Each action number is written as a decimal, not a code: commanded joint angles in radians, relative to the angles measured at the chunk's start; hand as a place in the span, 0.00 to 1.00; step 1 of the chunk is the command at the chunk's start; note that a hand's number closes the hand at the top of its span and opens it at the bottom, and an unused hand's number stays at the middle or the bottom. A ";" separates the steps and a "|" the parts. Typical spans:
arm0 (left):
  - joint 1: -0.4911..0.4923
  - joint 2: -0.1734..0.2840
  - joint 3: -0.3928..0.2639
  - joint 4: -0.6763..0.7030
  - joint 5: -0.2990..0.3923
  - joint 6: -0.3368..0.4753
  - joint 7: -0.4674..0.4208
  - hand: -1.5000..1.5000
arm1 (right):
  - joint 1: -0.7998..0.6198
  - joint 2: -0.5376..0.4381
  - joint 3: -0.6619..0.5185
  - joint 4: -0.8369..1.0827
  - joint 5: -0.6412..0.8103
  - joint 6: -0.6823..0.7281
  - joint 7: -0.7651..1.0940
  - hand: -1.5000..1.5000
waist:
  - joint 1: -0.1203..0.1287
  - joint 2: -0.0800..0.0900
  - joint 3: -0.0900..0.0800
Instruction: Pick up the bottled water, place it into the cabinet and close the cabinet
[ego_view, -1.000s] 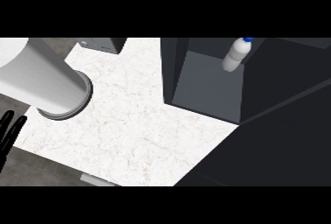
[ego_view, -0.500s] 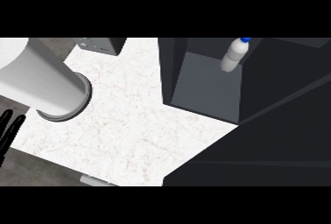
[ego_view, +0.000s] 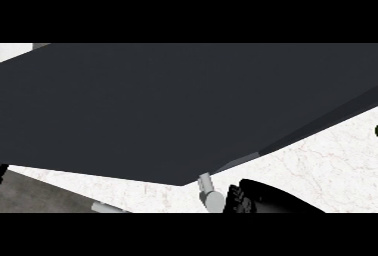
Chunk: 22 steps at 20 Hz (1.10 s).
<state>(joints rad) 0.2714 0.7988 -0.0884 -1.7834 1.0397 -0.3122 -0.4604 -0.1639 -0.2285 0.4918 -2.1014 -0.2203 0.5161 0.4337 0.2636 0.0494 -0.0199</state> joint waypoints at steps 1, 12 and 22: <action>0.001 -0.004 0.004 0.022 0.004 -0.010 -0.002 0.00 | -0.153 0.112 -0.008 0.168 0.022 -0.092 0.106 1.00 | -0.015 -0.003 0.003; 0.039 -0.006 0.028 0.052 0.017 -0.034 -0.011 0.00 | -0.625 0.227 -0.180 0.608 0.109 -0.385 0.127 1.00 | -0.048 -0.018 0.013; 0.042 -0.027 0.039 0.070 0.024 -0.056 -0.027 0.00 | -0.844 0.229 -0.290 0.923 0.071 -0.623 0.012 1.00 | -0.078 -0.009 0.016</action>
<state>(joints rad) 0.3016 0.7797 -0.0502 -1.7179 1.0592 -0.3555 -0.4823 -0.8650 0.0006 0.3140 -1.3313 -0.1591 -0.0038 0.5181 0.1887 0.0285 0.0001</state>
